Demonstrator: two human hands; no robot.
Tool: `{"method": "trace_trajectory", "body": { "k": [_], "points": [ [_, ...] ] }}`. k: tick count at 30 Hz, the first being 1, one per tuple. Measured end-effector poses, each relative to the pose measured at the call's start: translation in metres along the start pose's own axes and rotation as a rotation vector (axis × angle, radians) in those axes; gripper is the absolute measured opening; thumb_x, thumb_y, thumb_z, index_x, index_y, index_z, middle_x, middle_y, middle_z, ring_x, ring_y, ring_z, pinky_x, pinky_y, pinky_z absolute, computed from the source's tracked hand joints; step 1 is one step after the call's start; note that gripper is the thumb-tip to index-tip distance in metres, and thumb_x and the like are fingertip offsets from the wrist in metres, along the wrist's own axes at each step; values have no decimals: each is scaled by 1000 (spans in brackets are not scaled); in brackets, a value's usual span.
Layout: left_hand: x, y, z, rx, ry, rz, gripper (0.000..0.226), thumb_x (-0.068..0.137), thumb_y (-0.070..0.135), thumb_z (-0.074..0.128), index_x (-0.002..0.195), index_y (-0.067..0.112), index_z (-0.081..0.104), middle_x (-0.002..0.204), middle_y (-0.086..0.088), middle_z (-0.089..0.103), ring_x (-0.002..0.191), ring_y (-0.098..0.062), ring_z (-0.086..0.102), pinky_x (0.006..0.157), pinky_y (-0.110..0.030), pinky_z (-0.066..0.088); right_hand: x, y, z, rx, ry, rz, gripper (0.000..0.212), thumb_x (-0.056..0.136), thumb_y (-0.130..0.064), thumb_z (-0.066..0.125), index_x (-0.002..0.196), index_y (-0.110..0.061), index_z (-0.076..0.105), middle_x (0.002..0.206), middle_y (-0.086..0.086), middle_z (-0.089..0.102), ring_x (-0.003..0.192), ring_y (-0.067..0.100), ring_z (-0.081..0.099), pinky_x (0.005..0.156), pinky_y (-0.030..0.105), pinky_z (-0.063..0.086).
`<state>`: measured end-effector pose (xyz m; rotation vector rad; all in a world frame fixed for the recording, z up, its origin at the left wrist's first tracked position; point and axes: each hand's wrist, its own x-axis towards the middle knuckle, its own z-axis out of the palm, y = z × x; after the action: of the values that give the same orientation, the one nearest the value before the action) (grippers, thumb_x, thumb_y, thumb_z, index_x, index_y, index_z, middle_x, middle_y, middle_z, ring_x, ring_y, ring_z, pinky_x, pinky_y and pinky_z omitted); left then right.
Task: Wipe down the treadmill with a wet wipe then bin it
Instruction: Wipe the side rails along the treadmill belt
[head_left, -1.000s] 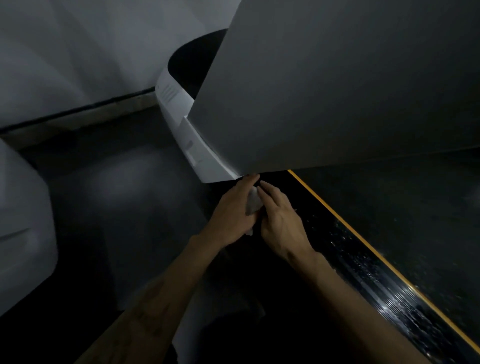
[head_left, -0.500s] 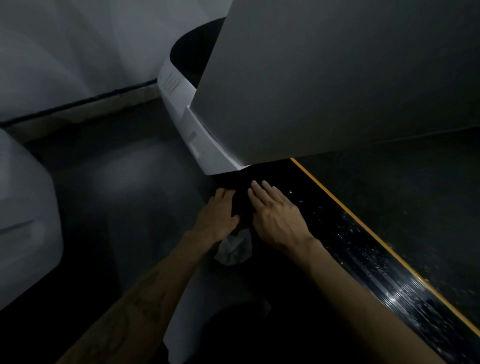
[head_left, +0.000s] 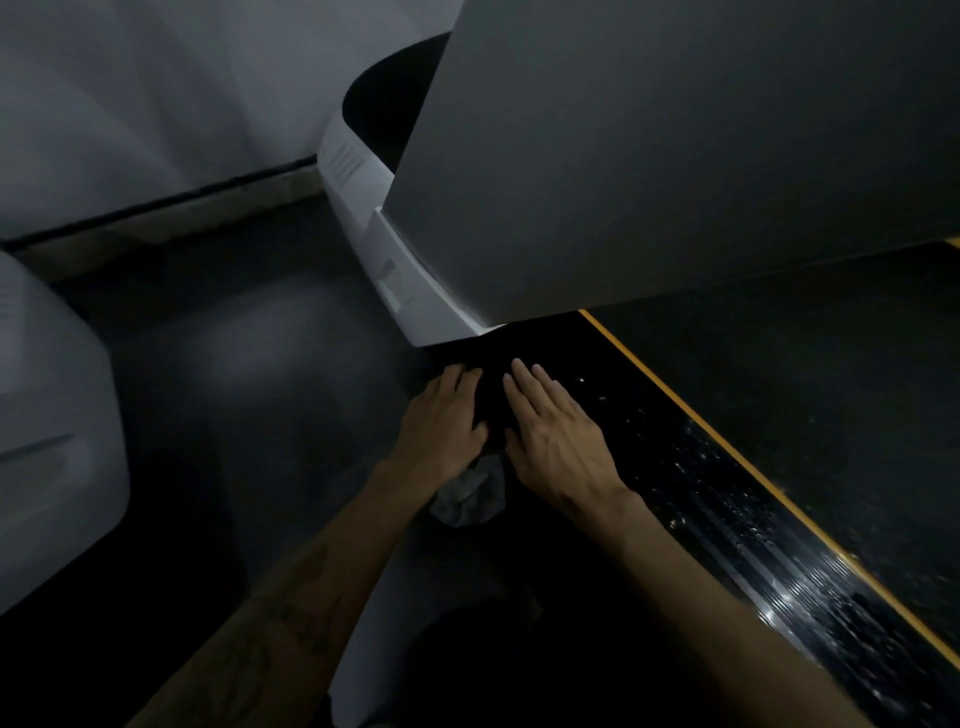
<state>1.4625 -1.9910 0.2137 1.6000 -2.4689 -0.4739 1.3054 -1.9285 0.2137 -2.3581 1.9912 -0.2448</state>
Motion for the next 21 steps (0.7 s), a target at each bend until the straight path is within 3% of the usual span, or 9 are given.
{"method": "trace_trajectory", "body": {
  "k": [3,8,14,18,21],
  "points": [
    [-3,-8,1,7,18,-5,67,100,32,59,158,15,30,161,-8,31,142,-29,40,113,-40,38,-2,-8,6,-3,30,-3,66,96,-29,55,154,-2,40,163,18,33,151,33,32,124,46,29],
    [-16,-27,6,-35,74,-32,66,99,25,61,158,12,32,163,-12,31,147,-28,37,119,-43,35,0,-22,12,-9,83,-69,65,94,-32,31,147,1,49,157,22,43,147,35,40,121,48,32],
    [-49,-59,37,-11,73,-89,73,94,21,70,156,2,36,160,-22,36,148,-37,36,121,-45,29,-9,-36,46,16,108,-144,66,92,-22,30,152,3,39,162,21,33,152,34,31,123,45,30],
    [-62,-69,65,4,5,-115,73,100,27,61,161,9,24,168,-14,22,155,-30,21,125,-41,19,-22,-42,84,146,24,-98,71,91,-18,50,156,1,31,165,20,26,153,35,27,119,49,36],
    [-67,-75,88,15,-40,-126,72,104,31,54,163,13,18,171,-9,13,157,-27,14,124,-38,14,-30,-42,110,181,-98,-57,71,96,-23,47,160,-2,24,169,16,17,156,33,21,121,51,33]
  ]
}}
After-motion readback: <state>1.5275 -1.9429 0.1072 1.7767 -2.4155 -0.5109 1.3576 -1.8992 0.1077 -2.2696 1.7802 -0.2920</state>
